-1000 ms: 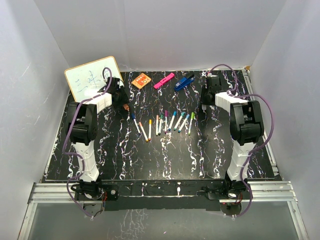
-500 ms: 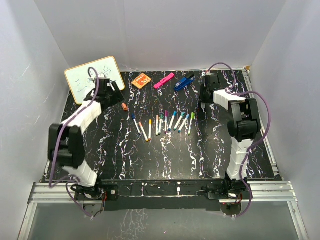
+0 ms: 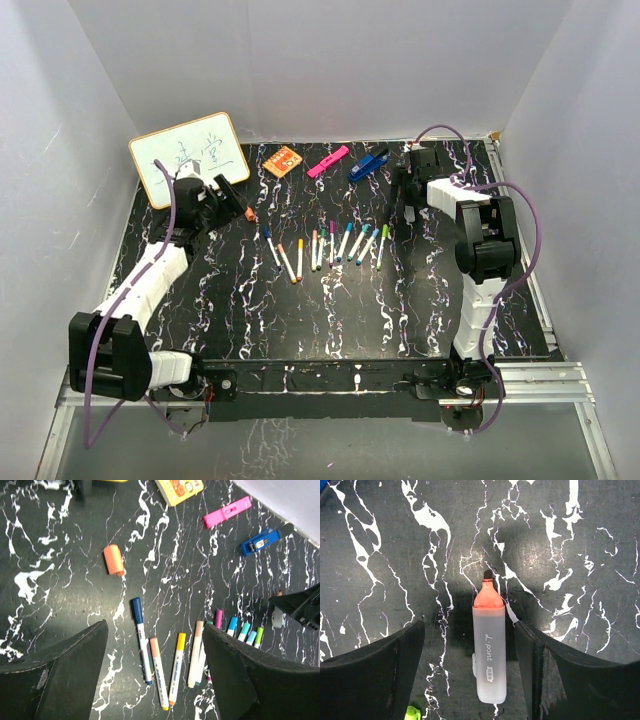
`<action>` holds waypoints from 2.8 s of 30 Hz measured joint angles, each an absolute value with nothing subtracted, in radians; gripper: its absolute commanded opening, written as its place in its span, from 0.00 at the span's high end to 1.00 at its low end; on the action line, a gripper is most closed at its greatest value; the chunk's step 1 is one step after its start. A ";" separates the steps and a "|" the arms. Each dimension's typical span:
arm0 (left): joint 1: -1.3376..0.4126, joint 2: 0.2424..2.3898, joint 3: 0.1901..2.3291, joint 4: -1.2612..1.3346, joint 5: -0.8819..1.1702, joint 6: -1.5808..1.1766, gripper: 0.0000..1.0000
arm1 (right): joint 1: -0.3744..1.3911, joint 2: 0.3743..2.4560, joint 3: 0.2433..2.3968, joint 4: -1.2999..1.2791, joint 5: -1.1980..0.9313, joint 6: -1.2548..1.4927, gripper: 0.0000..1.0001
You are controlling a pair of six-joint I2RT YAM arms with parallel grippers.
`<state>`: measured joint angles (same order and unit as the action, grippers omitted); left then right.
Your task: Open the pen caps
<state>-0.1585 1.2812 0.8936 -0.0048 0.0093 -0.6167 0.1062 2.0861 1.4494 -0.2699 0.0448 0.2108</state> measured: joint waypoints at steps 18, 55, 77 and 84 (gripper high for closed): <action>-0.198 1.207 0.715 0.019 0.066 -0.662 0.22 | 0.332 1.668 1.225 -0.271 0.071 0.240 0.26; -0.203 0.717 0.573 -0.192 -0.274 -0.928 0.18 | 0.916 2.160 1.627 -0.275 0.104 0.216 0.64; -0.203 0.705 0.571 -0.204 -0.283 -0.924 0.17 | 0.926 2.233 1.666 -0.290 0.114 0.220 0.73; -0.203 0.703 0.571 -0.205 -0.297 -0.908 0.15 | 0.933 2.242 1.678 -0.297 0.130 0.224 0.81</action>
